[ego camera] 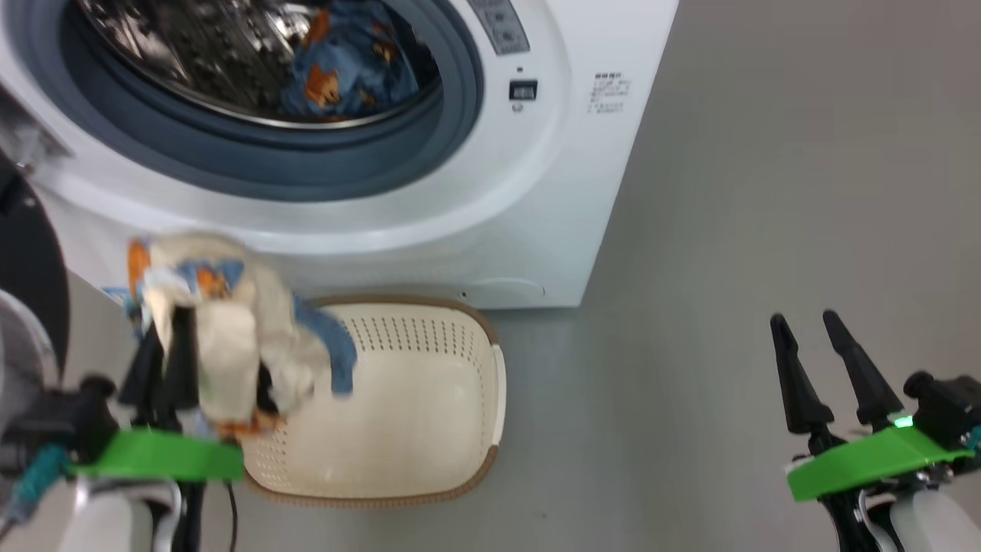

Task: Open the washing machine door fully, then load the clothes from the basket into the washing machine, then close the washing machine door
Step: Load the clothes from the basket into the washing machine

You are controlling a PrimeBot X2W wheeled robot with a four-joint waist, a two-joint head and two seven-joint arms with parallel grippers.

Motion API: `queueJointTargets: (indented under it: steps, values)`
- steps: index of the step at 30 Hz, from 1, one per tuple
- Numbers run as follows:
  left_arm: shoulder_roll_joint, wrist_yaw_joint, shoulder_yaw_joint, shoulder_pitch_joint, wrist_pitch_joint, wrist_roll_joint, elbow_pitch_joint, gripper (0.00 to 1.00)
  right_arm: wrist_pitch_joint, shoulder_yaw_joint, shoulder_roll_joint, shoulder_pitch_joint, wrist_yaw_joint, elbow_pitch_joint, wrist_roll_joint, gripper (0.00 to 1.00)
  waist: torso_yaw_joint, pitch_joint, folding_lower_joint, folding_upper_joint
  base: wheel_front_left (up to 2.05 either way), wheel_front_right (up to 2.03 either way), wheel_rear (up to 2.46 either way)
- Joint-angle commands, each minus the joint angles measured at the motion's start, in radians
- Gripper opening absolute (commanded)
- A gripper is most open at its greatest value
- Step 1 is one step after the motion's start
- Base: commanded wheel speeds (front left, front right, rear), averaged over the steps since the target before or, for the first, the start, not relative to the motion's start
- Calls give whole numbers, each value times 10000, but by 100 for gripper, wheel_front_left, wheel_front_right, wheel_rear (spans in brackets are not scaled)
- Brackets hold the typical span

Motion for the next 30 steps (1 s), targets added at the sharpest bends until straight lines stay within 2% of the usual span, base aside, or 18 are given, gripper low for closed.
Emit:
queueJointTargets:
  steps: [1,7,15,23,30]
  values:
    - [299,-47,318,-637,-135,46,-114,0,-82,170,-105,-326,52,-268,71,100,-228,718,-1,-1,0,0,0]
    - [543,-48,355,-2585,-135,-68,577,0,-82,242,99,-954,52,-295,55,100,-523,1581,-1,-1,0,0,0]
    - [900,-49,321,-5425,-135,221,2281,0,-82,385,306,-1569,52,-318,65,100,-918,2338,-1,-1,0,0,0]
    - [1211,-49,20,-7794,-135,752,4630,0,-82,558,513,-1936,52,-353,85,100,-1388,2939,-1,-1,0,0,0]
    - [1453,-49,-288,-9521,-133,624,7025,0,-82,645,724,-2087,52,-411,109,100,-1748,3378,-1,-1,0,0,0]
